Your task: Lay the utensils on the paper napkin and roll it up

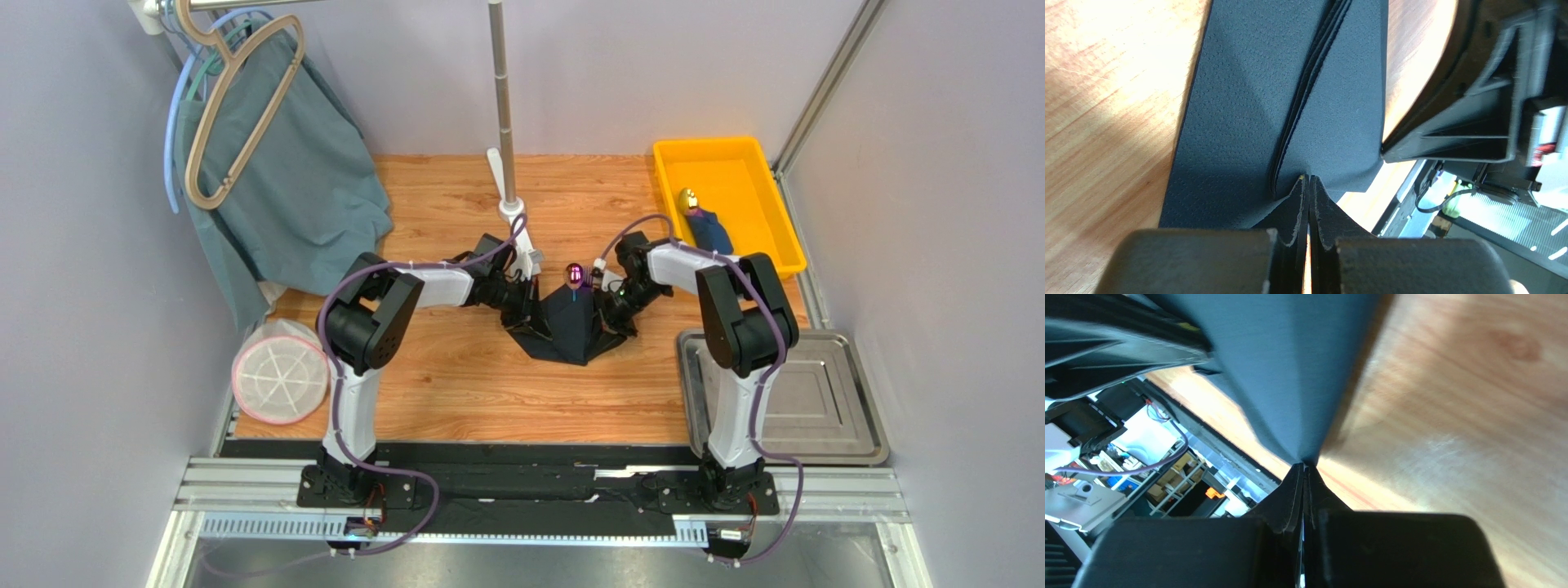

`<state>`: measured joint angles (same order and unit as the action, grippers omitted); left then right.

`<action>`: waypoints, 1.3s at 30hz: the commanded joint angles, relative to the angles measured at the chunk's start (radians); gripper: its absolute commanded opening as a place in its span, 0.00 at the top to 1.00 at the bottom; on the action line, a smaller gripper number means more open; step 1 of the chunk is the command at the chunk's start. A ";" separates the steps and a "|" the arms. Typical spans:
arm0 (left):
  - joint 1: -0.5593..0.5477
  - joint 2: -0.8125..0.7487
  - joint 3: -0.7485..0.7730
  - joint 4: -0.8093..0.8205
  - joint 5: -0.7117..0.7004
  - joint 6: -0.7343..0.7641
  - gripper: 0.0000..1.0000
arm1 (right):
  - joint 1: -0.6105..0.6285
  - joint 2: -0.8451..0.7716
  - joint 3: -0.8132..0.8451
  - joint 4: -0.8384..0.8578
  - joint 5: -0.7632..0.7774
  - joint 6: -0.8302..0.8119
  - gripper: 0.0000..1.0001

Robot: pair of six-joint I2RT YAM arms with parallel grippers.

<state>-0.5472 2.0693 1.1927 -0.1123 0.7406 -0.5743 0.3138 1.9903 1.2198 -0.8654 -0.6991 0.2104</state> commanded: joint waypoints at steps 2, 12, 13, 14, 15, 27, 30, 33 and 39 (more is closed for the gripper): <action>0.009 0.025 -0.022 -0.049 -0.101 0.047 1.00 | -0.018 -0.050 0.128 -0.053 -0.065 -0.040 1.00; 0.009 0.018 -0.027 -0.058 -0.099 0.050 1.00 | -0.044 0.064 0.369 0.025 0.006 0.058 1.00; 0.009 0.015 -0.028 -0.059 -0.099 0.050 1.00 | -0.042 0.074 0.382 0.028 0.010 0.061 1.00; 0.009 0.014 -0.028 -0.059 -0.101 0.050 1.00 | -0.041 0.090 0.391 0.034 0.019 0.064 1.00; 0.009 0.014 -0.028 -0.059 -0.098 0.050 1.00 | -0.038 0.097 0.406 0.037 0.024 0.070 1.00; 0.009 0.017 -0.038 -0.058 -0.101 0.051 1.00 | -0.005 0.172 0.415 0.065 0.090 0.083 1.00; 0.009 0.018 -0.038 -0.058 -0.101 0.050 1.00 | 0.001 0.199 0.417 0.074 0.113 0.080 1.00; 0.009 0.014 -0.041 -0.059 -0.104 0.053 1.00 | 0.008 0.214 0.414 0.083 0.148 0.080 1.00; 0.009 0.011 -0.044 -0.059 -0.106 0.053 1.00 | 0.022 0.220 0.408 0.080 0.242 0.069 1.00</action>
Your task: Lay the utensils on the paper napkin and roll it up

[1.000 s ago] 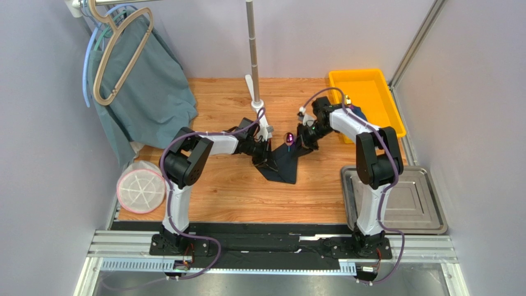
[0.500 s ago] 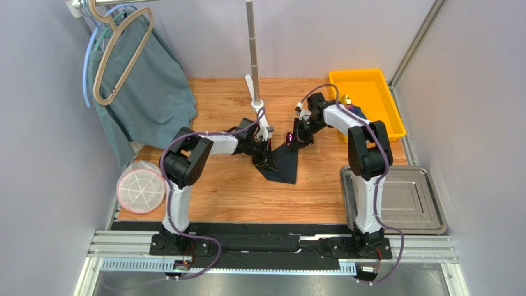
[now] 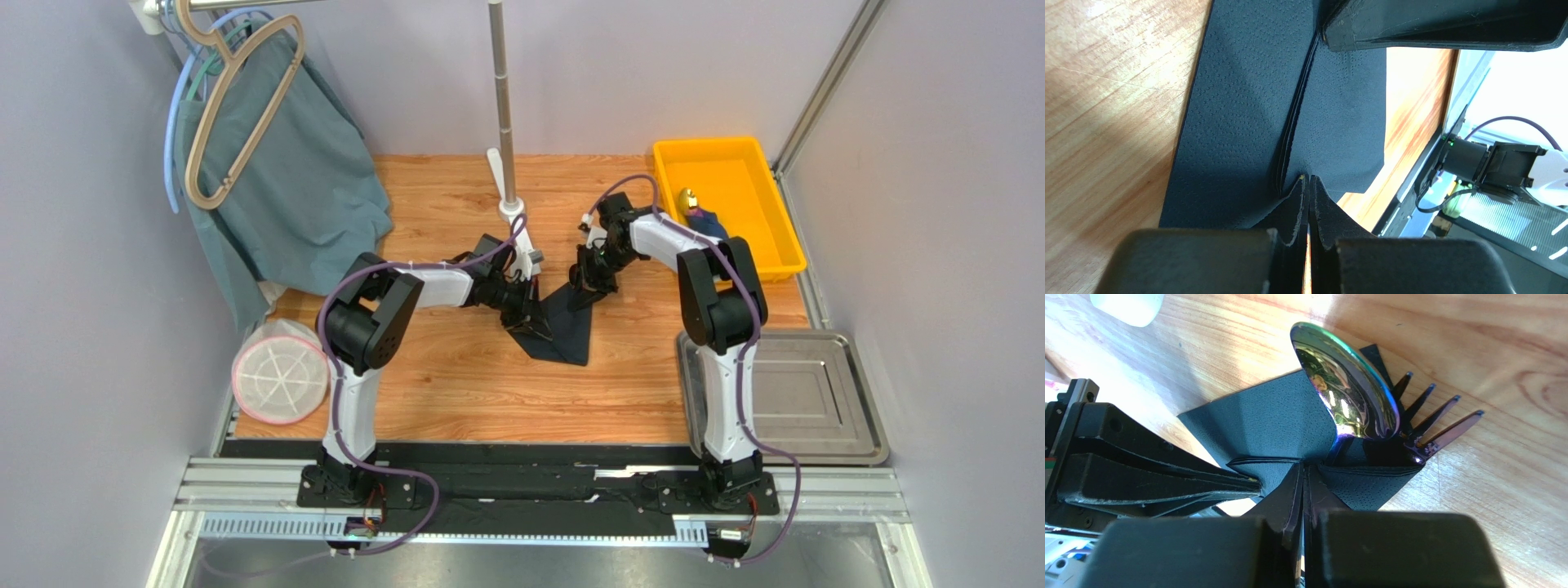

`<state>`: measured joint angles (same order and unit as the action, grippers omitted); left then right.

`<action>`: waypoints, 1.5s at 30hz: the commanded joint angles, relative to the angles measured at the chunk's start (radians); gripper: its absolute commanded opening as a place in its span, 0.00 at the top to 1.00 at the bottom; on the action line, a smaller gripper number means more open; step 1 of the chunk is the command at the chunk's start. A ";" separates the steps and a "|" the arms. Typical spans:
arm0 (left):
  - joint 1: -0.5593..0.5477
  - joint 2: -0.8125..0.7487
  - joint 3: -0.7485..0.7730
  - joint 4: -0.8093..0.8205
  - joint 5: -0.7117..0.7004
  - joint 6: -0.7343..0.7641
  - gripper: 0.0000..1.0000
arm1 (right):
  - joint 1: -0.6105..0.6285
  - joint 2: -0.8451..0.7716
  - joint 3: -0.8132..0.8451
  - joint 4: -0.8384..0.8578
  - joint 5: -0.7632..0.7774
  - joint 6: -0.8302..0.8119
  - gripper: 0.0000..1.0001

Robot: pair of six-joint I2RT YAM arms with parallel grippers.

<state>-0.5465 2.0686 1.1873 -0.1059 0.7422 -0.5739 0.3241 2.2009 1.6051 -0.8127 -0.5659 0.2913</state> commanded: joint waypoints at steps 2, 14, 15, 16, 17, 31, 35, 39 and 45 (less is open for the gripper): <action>0.008 0.007 -0.038 -0.066 -0.109 0.049 1.00 | 0.021 0.017 0.021 0.020 0.130 -0.018 1.00; 0.140 -0.343 -0.188 -0.128 -0.095 0.022 0.53 | 0.061 0.025 -0.027 0.046 0.124 -0.066 1.00; 0.148 -0.355 -0.201 -0.153 -0.105 0.023 0.42 | 0.066 0.026 -0.025 0.047 0.124 -0.064 1.00; 0.154 -0.367 -0.213 -0.178 -0.124 0.028 0.41 | 0.070 0.029 -0.024 0.047 0.126 -0.067 1.00; 0.164 -0.372 -0.235 -0.199 -0.153 0.042 0.33 | 0.070 0.029 -0.024 0.047 0.129 -0.067 1.00; 0.146 -0.151 -0.206 0.011 -0.100 -0.079 0.32 | 0.084 0.037 -0.019 0.030 0.153 -0.064 1.00; 0.122 -0.099 -0.196 0.160 -0.037 -0.144 0.32 | 0.084 0.039 -0.017 0.030 0.156 -0.058 1.00; 0.099 -0.065 -0.158 0.219 -0.017 -0.147 0.32 | 0.084 0.039 -0.017 0.030 0.159 -0.058 1.00; 0.080 -0.018 -0.078 0.210 -0.009 -0.072 0.32 | 0.084 0.042 -0.013 0.027 0.159 -0.058 1.00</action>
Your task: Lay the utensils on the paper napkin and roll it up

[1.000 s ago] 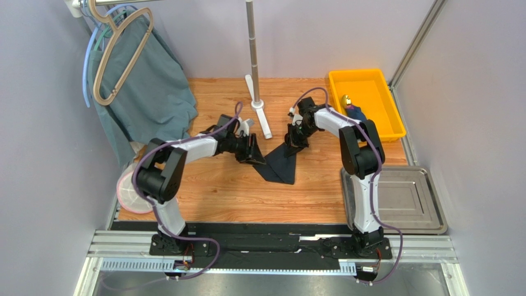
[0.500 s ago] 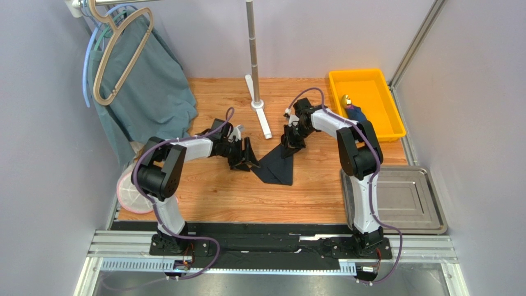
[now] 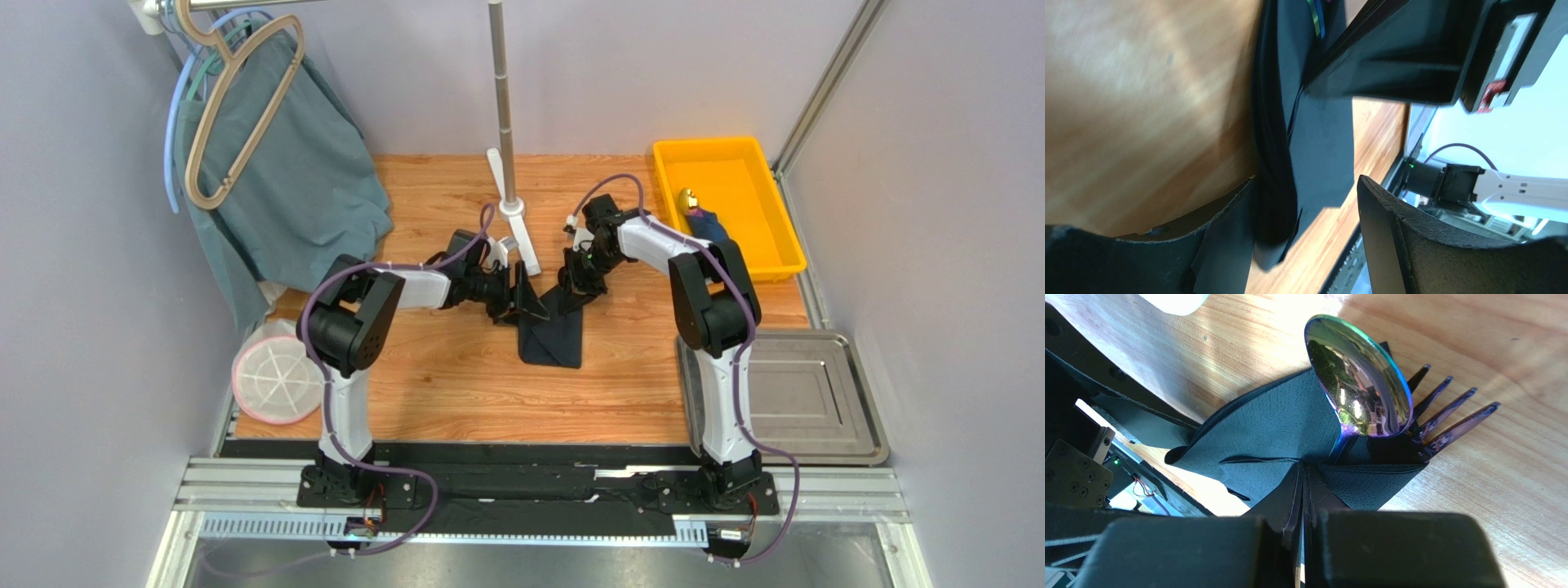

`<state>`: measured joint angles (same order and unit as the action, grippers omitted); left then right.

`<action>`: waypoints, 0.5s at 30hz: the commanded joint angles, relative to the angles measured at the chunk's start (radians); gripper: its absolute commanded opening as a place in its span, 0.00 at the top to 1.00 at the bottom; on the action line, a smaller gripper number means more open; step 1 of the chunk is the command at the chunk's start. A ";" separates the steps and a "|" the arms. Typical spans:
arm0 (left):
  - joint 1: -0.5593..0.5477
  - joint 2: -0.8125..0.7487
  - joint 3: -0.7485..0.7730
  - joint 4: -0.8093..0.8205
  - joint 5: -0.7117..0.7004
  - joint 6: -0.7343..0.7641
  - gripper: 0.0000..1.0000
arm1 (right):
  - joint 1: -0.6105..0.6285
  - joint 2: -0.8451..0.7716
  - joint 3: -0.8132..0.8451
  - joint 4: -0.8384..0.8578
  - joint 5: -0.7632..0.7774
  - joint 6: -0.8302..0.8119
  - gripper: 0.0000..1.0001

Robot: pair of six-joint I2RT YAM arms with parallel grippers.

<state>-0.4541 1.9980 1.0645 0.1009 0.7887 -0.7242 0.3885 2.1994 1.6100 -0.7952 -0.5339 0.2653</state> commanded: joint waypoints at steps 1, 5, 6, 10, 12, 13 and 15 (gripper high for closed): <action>-0.015 0.053 0.057 -0.001 -0.055 0.103 0.32 | 0.020 0.045 -0.018 0.010 0.129 -0.031 1.00; -0.018 0.051 0.095 -0.123 -0.071 0.158 0.34 | 0.020 0.051 -0.015 0.008 0.135 -0.028 1.00; -0.017 0.044 0.095 -0.145 -0.071 0.167 0.35 | 0.020 0.054 -0.010 0.007 0.135 -0.029 1.00; 0.003 0.001 0.023 -0.184 -0.045 0.155 0.41 | 0.018 0.057 -0.009 -0.002 0.152 -0.029 1.00; 0.015 -0.027 -0.010 -0.199 -0.040 0.154 0.44 | 0.020 0.054 -0.012 -0.002 0.156 -0.026 1.00; 0.029 -0.037 -0.018 -0.211 -0.034 0.155 0.46 | 0.018 0.056 -0.013 -0.002 0.157 -0.026 1.00; 0.040 -0.070 -0.044 -0.222 -0.036 0.160 0.48 | 0.020 0.053 -0.015 -0.001 0.161 -0.024 1.00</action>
<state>-0.4423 1.9888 1.0794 -0.0181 0.7837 -0.6151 0.3920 2.1994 1.6135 -0.7994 -0.5240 0.2665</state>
